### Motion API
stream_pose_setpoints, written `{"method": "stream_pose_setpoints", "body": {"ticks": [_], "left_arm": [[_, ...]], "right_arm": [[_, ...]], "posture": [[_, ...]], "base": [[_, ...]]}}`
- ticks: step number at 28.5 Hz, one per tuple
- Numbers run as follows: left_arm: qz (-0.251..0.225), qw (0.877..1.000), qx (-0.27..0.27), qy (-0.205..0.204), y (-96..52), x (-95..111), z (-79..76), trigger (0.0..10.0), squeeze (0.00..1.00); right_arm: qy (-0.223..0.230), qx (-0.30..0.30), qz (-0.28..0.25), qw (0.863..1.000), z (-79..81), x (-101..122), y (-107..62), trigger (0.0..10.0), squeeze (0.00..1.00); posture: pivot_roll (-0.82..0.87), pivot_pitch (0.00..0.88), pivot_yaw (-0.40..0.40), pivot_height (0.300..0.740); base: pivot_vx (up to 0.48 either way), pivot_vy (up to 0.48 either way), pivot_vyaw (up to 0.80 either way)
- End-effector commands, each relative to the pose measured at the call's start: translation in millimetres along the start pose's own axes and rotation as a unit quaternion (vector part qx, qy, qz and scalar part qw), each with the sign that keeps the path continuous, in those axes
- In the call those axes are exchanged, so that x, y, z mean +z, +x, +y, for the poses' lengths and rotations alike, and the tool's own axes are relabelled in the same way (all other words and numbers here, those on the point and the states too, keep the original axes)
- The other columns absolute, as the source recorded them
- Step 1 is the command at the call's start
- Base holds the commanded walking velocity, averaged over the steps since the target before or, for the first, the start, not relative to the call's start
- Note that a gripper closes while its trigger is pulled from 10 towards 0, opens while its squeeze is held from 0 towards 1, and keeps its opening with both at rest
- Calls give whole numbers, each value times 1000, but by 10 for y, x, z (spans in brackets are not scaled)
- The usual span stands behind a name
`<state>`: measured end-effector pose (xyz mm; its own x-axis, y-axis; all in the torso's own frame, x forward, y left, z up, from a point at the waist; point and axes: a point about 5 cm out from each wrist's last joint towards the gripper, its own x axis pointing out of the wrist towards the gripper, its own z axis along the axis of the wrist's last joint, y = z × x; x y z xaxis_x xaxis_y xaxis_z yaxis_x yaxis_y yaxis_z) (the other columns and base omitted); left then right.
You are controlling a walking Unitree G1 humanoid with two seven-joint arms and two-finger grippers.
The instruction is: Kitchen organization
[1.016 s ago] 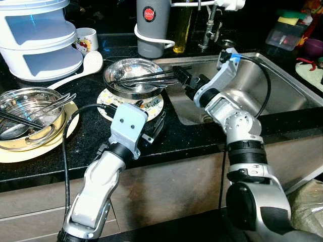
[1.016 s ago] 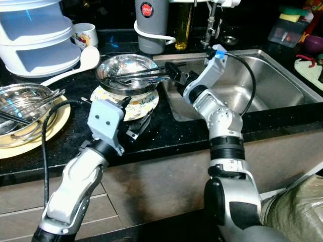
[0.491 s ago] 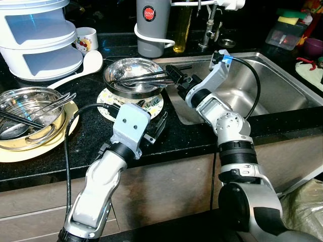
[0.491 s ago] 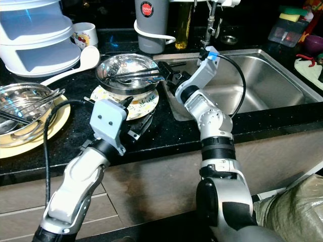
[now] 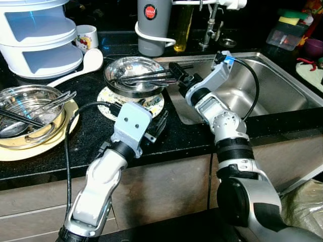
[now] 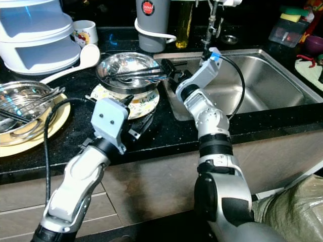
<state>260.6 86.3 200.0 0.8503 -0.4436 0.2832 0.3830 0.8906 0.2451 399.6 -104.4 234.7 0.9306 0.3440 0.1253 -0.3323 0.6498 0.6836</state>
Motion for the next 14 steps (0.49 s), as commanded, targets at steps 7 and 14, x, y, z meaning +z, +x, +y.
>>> {"method": "stream_pose_setpoints", "body": {"ticks": [7, 14], "left_arm": [[-2, 1000, -8, 4, 2, 25, -24, 10000, 0], [-2, 1000, -12, 4, 14, 28, -27, 10000, 0]], "right_arm": [[12, 1, -9, 1000, -10, 24, 6, 0, 0], [14, 2, -12, 1000, -18, 55, 9, 0, 0]], "posture": [[78, 34, -86, 732], [75, 30, -82, 732]], "base": [[0, 0, 0], [0, 0, 0]]}}
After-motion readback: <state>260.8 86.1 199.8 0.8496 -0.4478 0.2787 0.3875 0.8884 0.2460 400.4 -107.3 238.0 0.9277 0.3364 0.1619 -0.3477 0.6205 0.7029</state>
